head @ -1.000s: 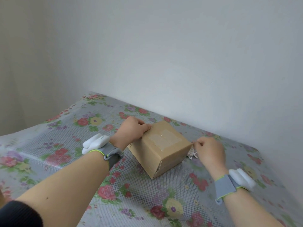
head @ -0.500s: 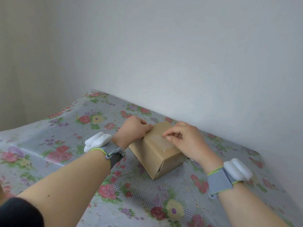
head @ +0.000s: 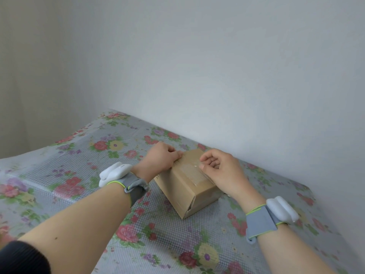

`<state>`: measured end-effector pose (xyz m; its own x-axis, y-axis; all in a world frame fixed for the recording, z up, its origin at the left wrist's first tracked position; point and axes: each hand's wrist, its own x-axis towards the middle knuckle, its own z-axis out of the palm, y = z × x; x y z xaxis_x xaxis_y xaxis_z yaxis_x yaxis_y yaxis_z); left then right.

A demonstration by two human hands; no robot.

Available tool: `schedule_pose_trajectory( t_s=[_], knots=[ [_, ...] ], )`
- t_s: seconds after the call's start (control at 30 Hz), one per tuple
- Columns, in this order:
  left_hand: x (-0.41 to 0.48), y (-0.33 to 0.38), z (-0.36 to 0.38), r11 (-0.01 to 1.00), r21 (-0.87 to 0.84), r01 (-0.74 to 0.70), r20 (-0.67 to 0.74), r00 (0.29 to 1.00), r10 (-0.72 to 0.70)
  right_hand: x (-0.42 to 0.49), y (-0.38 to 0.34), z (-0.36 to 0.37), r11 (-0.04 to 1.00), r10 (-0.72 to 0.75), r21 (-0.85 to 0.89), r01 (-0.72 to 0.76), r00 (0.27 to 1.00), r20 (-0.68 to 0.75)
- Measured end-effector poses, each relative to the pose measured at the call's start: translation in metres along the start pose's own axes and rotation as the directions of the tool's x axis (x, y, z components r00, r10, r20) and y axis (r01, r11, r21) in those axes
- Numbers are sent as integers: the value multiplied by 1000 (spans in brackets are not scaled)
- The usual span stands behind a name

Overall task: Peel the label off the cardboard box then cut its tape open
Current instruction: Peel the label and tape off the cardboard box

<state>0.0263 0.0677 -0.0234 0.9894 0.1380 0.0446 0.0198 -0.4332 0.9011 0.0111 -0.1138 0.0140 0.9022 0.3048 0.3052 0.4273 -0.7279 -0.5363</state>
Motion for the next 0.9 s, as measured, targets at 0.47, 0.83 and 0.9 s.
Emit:
schedule_pose_trajectory(
  t_s=[0.47,0.83,0.9],
  knots=[
    [4,27,-18,916,-260,307,524,842,-133,4,-9,-5,991,23,-128,-33,997,-75],
    [5,21,-18,899,-308,311,498,858,-126,4,-8,1,988,-23,-156,7,995,-101],
    [5,20,-18,897,-314,311,499,858,-122,4,-9,7,965,-65,-260,35,992,-109]
  ],
)
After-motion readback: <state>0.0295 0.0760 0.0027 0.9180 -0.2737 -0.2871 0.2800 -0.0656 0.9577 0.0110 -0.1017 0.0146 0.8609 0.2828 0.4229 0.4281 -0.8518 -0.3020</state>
